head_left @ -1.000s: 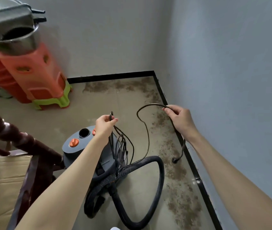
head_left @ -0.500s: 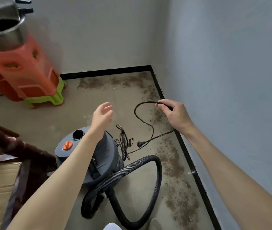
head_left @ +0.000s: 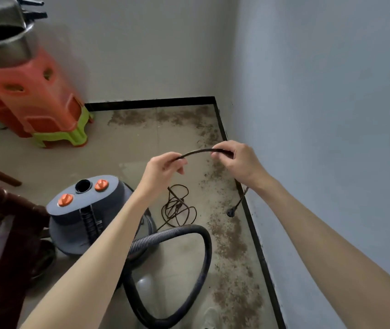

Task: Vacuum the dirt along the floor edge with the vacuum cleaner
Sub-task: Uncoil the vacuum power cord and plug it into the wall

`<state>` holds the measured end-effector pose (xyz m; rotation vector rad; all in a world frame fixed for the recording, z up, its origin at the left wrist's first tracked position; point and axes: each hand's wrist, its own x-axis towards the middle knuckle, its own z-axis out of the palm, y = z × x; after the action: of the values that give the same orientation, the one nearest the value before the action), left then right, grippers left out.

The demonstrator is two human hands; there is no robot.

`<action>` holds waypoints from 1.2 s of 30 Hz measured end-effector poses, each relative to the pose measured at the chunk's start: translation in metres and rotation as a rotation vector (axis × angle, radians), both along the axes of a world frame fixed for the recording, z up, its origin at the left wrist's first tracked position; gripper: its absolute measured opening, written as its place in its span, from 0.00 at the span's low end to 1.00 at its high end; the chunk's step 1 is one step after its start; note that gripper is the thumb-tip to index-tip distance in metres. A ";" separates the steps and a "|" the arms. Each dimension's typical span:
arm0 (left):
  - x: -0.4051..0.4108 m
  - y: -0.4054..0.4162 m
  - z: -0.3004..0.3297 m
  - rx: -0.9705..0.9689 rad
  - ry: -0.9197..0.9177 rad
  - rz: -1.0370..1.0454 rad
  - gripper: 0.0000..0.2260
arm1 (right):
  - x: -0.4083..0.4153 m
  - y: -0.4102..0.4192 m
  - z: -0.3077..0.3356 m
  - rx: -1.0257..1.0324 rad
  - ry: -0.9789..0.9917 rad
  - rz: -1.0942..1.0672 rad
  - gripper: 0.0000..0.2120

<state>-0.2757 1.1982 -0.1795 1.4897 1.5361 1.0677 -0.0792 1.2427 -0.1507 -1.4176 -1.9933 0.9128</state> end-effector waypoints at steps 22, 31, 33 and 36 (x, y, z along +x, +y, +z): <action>0.065 0.009 0.010 -0.077 0.023 0.025 0.13 | 0.091 0.039 -0.001 -0.867 1.478 -0.709 0.06; 0.043 0.059 -0.003 -0.125 0.056 0.052 0.11 | 0.090 0.107 0.006 -0.919 1.396 -0.640 0.14; 0.037 0.079 -0.010 -0.147 0.019 0.078 0.08 | 0.083 0.128 0.004 -0.892 1.364 -0.581 0.14; 0.031 0.119 -0.023 -0.231 -0.072 0.048 0.06 | 0.068 0.169 0.001 -0.846 1.255 -0.464 0.11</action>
<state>-0.2446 1.3172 -0.2025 1.2507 1.5925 0.9261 -0.0113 1.4116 -0.1495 -1.0560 -0.3238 1.8569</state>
